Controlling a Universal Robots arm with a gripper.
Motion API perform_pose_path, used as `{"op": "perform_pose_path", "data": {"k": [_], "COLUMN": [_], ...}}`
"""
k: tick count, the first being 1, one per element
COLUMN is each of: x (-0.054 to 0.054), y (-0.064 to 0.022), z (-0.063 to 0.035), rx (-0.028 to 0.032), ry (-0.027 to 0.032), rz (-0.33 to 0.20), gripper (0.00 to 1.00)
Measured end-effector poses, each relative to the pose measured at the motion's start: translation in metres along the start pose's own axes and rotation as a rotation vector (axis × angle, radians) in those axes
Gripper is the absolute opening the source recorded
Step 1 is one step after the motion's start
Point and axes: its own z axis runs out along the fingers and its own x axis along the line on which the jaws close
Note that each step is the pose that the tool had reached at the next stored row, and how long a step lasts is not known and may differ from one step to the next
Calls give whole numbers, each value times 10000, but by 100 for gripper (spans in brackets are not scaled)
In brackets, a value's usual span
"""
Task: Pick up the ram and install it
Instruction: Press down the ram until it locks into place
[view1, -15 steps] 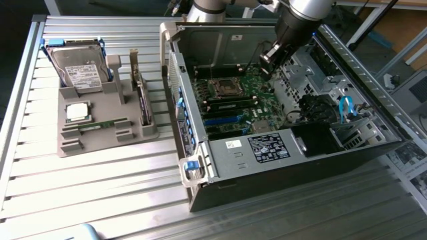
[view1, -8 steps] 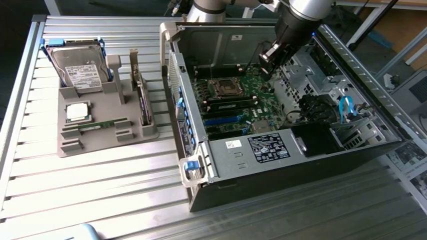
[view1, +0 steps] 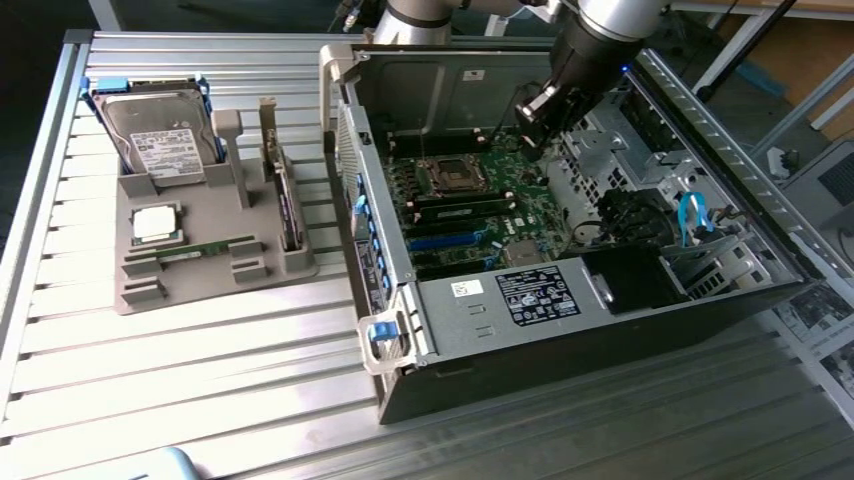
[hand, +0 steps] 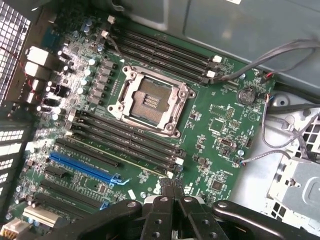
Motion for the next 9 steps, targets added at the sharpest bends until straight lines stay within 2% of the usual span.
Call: {"op": "perform_pose_path", "data": {"k": [9], "x": [0], "y": [0], "z": [1], "rx": [-23], "ry": [-17], "rz": [633], "gripper": [11]}}
